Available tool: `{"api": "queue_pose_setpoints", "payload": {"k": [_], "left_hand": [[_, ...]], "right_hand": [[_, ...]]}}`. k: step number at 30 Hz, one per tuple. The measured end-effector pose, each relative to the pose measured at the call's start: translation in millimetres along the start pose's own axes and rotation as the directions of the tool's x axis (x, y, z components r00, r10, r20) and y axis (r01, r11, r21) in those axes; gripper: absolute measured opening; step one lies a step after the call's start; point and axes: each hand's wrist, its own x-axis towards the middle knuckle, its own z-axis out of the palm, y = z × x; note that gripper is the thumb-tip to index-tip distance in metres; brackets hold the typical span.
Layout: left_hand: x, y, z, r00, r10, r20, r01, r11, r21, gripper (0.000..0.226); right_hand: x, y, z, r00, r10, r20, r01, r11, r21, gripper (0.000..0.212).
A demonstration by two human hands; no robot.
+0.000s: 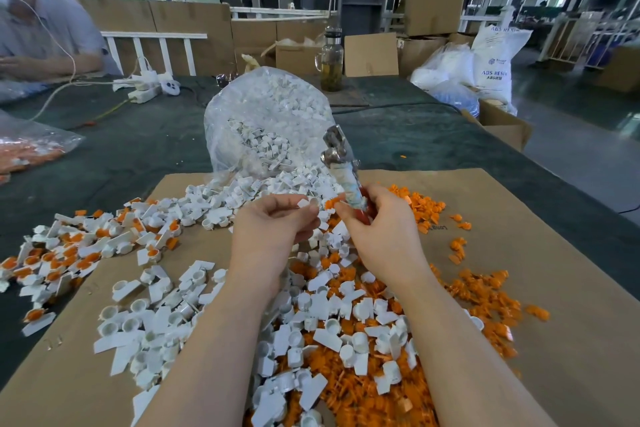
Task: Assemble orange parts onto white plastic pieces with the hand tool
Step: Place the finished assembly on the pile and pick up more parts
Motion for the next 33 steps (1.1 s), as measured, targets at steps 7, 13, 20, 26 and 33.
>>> {"api": "queue_pose_setpoints", "payload": {"k": [7, 13, 20, 26, 33], "left_hand": [[-5.3, 3.8, 3.2, 0.998, -0.044, 0.048, 0.045, 0.999, -0.024, 0.011], [-9.4, 7.1, 3.9, 0.996, -0.036, 0.084, 0.041, 0.997, -0.06, 0.01], [-12.5, 6.3, 7.0, 0.997, 0.074, 0.032, -0.076, 0.995, 0.072, 0.013], [-13.7, 5.6, 7.4, 0.991, 0.134, 0.022, -0.136, 0.972, 0.192, 0.011], [-13.0, 2.9, 11.2, 0.987, 0.163, -0.014, -0.151, 0.944, 0.295, 0.011]], "right_hand": [[-1.4, -0.4, 1.9, 0.999, -0.021, -0.035, 0.02, 1.0, -0.008, 0.014], [-3.4, -0.5, 4.7, 0.997, -0.028, -0.067, 0.027, 1.0, -0.014, 0.013], [-3.6, -0.8, 5.6, 0.998, -0.005, -0.063, 0.007, 1.0, 0.025, 0.014], [-2.9, -1.1, 5.0, 0.999, 0.002, -0.039, -0.002, 1.0, -0.009, 0.014], [0.2, 1.9, 4.8, 1.0, 0.009, 0.003, -0.009, 1.0, -0.029, 0.012]]}}
